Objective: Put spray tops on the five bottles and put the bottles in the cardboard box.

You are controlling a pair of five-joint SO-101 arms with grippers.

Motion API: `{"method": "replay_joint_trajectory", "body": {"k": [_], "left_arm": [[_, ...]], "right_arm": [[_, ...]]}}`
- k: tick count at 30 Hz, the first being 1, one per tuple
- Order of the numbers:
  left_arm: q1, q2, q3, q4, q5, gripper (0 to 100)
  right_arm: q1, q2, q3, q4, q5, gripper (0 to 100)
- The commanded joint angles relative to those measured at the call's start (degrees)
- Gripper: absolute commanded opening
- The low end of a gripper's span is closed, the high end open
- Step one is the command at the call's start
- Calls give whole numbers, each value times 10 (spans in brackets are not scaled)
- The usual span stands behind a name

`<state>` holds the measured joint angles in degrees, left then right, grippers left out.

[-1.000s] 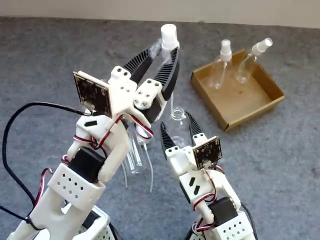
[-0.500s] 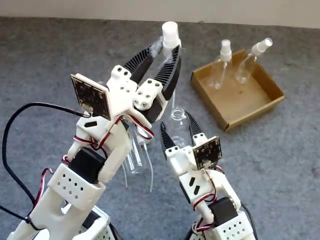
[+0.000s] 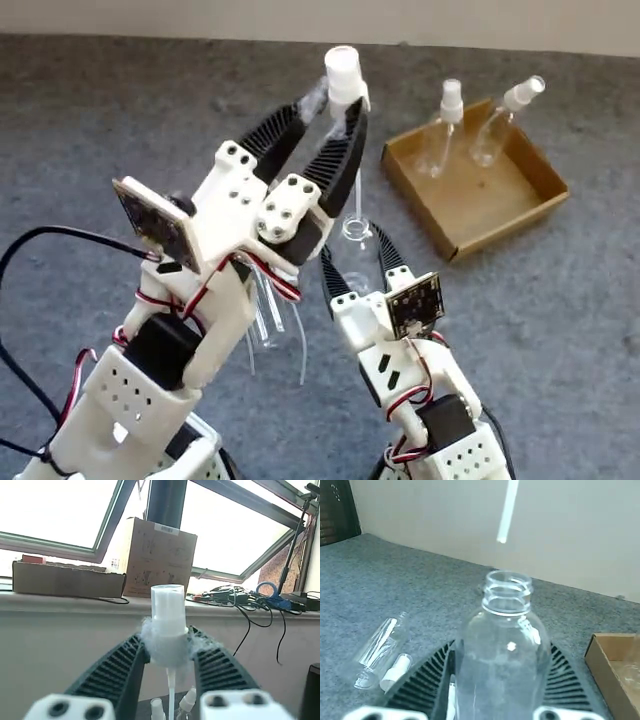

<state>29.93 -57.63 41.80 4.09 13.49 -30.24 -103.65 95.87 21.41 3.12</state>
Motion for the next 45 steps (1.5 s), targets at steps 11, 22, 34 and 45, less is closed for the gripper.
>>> {"method": "replay_joint_trajectory", "body": {"k": [11, 22, 34, 45], "left_arm": [[6, -12, 36, -14, -5, 5], [-3, -12, 33, -58, -5, 5], [-8, -14, 78, -70, -5, 5], [-3, -17, 149, -67, -3, 5]], "right_arm": [[-7, -7, 61, -12, 4, 173], [-6, -7, 61, -12, 4, 173], [-6, -7, 61, -12, 4, 173], [-5, -7, 61, -12, 4, 173]]}}
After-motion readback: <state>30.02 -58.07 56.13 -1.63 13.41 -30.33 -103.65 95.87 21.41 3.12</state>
